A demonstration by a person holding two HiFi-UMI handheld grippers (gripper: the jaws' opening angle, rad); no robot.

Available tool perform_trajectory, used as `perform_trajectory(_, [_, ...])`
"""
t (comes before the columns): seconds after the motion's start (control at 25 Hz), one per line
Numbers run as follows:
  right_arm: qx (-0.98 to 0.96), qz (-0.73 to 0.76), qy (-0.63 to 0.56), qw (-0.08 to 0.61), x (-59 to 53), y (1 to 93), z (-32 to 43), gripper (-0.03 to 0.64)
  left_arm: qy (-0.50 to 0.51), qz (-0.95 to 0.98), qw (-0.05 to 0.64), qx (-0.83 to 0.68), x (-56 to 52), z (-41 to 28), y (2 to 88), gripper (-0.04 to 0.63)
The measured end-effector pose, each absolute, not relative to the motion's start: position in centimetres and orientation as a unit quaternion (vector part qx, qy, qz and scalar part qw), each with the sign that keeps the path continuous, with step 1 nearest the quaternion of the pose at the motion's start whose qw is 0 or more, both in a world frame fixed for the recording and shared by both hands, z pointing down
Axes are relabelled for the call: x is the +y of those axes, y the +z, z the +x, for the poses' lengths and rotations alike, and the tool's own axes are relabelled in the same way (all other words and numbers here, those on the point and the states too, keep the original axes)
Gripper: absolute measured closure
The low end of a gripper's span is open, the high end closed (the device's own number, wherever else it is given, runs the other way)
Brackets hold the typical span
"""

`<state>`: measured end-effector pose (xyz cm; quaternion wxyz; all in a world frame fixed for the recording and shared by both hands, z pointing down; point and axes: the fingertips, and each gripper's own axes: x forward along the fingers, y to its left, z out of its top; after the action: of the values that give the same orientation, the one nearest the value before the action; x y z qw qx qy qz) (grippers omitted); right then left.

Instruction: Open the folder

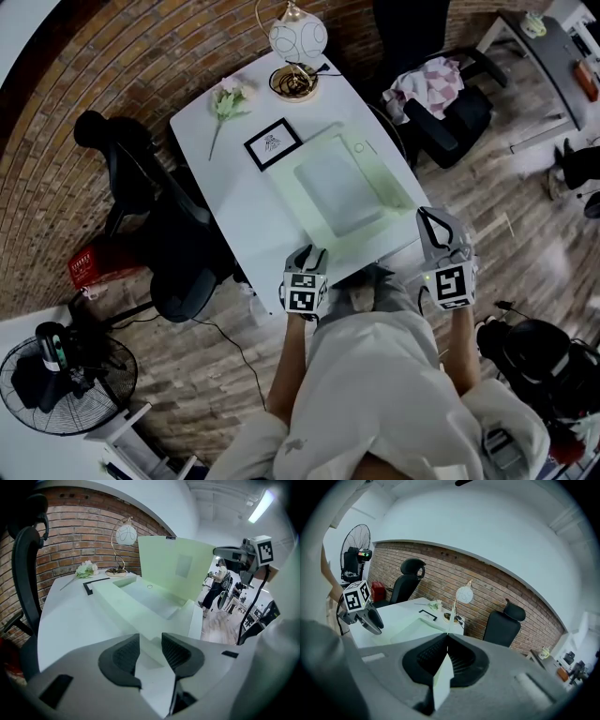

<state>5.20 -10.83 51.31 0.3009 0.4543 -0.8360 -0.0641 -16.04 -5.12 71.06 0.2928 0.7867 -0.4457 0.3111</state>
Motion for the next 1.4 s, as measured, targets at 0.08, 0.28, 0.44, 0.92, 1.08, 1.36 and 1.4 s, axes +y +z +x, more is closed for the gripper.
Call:
perform_trajectory(0.08, [-0.835, 0.458, -0.059, 0.299, -10.8, 51.39, 5.36, 0.609, 0.312, 0.786, 0.292, -0.446, -5.11, -16.07, 71.05, 0.446])
perform_trajectory(0.28, [-0.835, 0.456, -0.065, 0.301, -10.81, 51.29, 5.2, 0.609, 0.311, 0.787, 0.291, -0.446, -5.07, -16.14, 71.09, 0.446])
perform_trajectory(0.44, [-0.835, 0.44, -0.094, 0.318, -11.0, 50.89, 5.02, 0.609, 0.312, 0.786, 0.291, -0.447, -5.05, -16.12, 71.01, 0.446])
perform_trajectory(0.92, [-0.834, 0.453, -0.072, 0.308, -10.77, 51.28, 5.27, 0.609, 0.312, 0.788, 0.29, -0.445, -5.04, -16.02, 70.96, 0.446])
perform_trajectory(1.08, [-0.833, 0.456, -0.067, 0.307, -10.69, 51.52, 5.35, 0.609, 0.312, 0.788, 0.29, -0.445, -5.03, -16.05, 71.14, 0.446])
perform_trajectory(1.36, [-0.833, 0.461, -0.053, 0.302, -10.66, 51.75, 5.49, 0.609, 0.314, 0.787, 0.29, -0.445, -5.07, -16.1, 71.01, 0.446])
perform_trajectory(1.4, [-0.833, 0.461, -0.053, 0.302, -10.7, 51.75, 5.52, 0.609, 0.315, 0.786, 0.289, -0.446, -5.09, -16.14, 70.98, 0.446])
